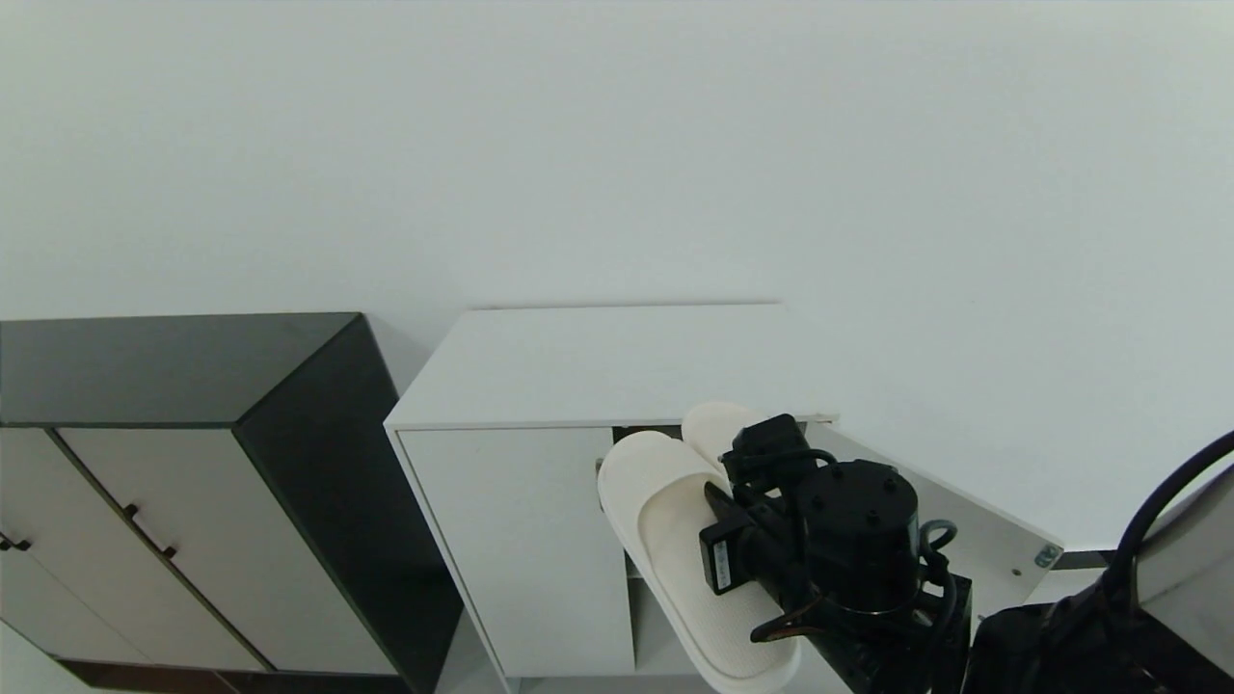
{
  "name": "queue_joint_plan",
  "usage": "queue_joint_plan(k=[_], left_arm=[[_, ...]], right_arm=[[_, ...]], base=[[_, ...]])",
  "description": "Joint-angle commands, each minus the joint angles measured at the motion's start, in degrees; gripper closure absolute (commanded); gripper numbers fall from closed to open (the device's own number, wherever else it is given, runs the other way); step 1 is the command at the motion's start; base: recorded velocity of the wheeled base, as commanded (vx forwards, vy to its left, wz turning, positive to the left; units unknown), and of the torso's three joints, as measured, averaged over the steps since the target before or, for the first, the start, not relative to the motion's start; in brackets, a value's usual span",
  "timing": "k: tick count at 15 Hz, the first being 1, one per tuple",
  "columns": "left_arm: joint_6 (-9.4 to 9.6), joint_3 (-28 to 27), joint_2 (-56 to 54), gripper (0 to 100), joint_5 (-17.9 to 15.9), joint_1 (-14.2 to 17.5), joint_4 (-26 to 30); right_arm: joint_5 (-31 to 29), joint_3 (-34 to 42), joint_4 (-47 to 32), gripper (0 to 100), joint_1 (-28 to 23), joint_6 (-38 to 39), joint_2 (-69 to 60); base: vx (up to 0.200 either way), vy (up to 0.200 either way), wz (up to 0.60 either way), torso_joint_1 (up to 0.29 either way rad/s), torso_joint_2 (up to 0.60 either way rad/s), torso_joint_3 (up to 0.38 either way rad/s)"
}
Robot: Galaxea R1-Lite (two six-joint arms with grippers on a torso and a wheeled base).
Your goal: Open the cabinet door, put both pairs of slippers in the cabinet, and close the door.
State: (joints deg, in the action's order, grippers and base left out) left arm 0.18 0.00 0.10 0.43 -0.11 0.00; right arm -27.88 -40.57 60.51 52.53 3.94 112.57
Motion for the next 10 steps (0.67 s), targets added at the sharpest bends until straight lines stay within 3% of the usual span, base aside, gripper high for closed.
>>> queue_joint_plan(k=[1, 10], left_arm=[[-0.01, 0.0, 0.0, 100, -0.1, 0.0, 0.0], [-0.01, 0.0, 0.0, 100, 0.0, 0.0, 0.0]], right_arm=[[0.0, 0.1, 0.0, 100, -0.1, 0.0, 0.3], [-0.1, 0.1, 0.1, 100, -0.1, -0.1, 0.5]], base=[[0.0, 0.0, 0.0, -0.163, 0.35, 0.188], [0.0, 0.0, 0.0, -0.185, 0.44, 0.245]])
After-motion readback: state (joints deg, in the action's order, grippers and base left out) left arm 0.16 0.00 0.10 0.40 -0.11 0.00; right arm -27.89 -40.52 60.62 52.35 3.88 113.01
